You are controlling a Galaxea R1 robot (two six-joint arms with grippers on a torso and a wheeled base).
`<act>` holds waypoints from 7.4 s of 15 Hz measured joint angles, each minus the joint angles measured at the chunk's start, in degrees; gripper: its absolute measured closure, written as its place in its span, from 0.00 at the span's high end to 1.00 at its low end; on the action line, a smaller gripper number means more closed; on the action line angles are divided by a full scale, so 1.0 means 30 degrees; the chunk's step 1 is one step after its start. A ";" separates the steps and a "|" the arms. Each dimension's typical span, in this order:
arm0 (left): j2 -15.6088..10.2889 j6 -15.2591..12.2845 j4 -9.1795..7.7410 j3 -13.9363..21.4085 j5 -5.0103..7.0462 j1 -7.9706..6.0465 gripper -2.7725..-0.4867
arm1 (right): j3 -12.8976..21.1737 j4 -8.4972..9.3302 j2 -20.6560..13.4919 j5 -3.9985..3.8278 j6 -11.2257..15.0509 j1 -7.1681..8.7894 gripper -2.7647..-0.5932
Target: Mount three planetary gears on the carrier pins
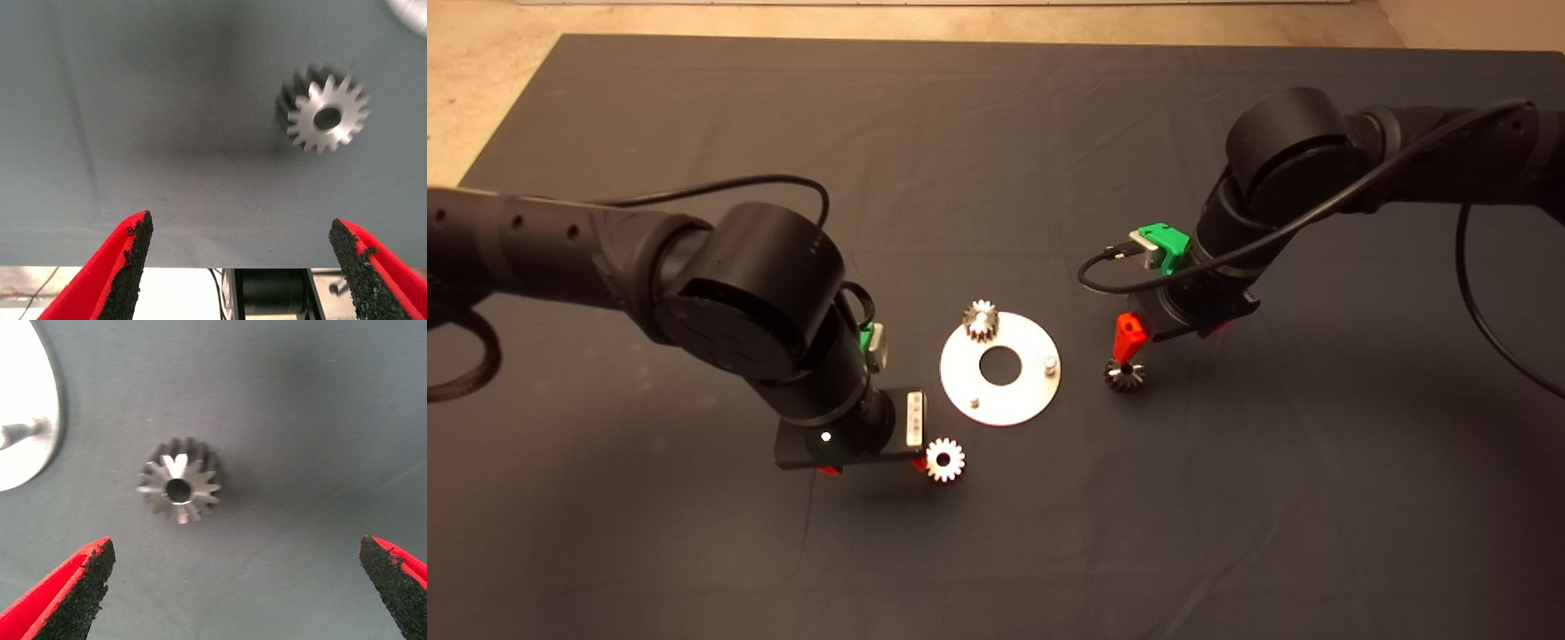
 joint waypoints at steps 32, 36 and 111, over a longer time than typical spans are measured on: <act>0.3247 0.4161 0.2997 -0.3929 0.0000 0.2333 0.74 | -0.0122 -0.0057 0.0295 -0.0008 -0.0049 0.0000 0.98; 0.3206 0.4181 0.3001 -0.4250 0.0020 0.2336 0.74 | -0.0122 -0.0057 0.0293 -0.0008 -0.0049 0.0000 0.98; 0.3995 0.4876 0.1262 -0.5510 0.0037 -0.0341 0.15 | -0.0122 -0.0064 0.0248 -0.0001 -0.0057 -0.0207 0.98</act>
